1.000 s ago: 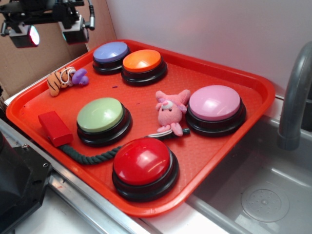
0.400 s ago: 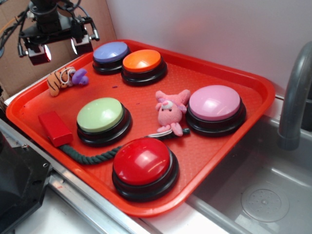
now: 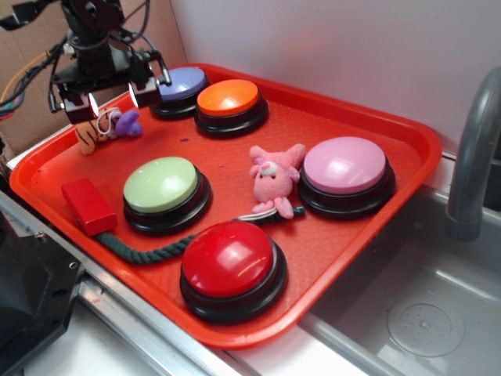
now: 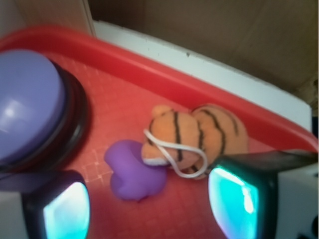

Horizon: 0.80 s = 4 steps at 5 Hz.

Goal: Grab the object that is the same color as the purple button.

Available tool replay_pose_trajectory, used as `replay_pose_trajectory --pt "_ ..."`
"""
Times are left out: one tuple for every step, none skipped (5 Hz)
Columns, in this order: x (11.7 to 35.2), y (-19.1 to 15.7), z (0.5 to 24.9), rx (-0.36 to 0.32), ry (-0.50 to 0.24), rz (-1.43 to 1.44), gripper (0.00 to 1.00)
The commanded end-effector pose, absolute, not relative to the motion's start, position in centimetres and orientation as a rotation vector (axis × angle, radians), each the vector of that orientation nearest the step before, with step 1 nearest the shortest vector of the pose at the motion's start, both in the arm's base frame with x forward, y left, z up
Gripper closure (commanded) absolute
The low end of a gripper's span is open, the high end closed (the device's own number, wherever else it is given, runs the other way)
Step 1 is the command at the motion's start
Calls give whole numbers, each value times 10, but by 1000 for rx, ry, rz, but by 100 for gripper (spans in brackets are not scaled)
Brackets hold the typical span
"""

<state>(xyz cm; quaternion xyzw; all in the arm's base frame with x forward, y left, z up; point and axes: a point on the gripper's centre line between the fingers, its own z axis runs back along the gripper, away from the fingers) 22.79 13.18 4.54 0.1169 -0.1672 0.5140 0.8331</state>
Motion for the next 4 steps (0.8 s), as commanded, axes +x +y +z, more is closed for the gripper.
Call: replay_pose_trajectory --pt "229 151 43 218 -391 1143 0" --pt "230 153 39 216 -391 1145 0" --pt "233 157 34 210 -382 1157 0" --pt "234 158 33 220 -383 1171 72"
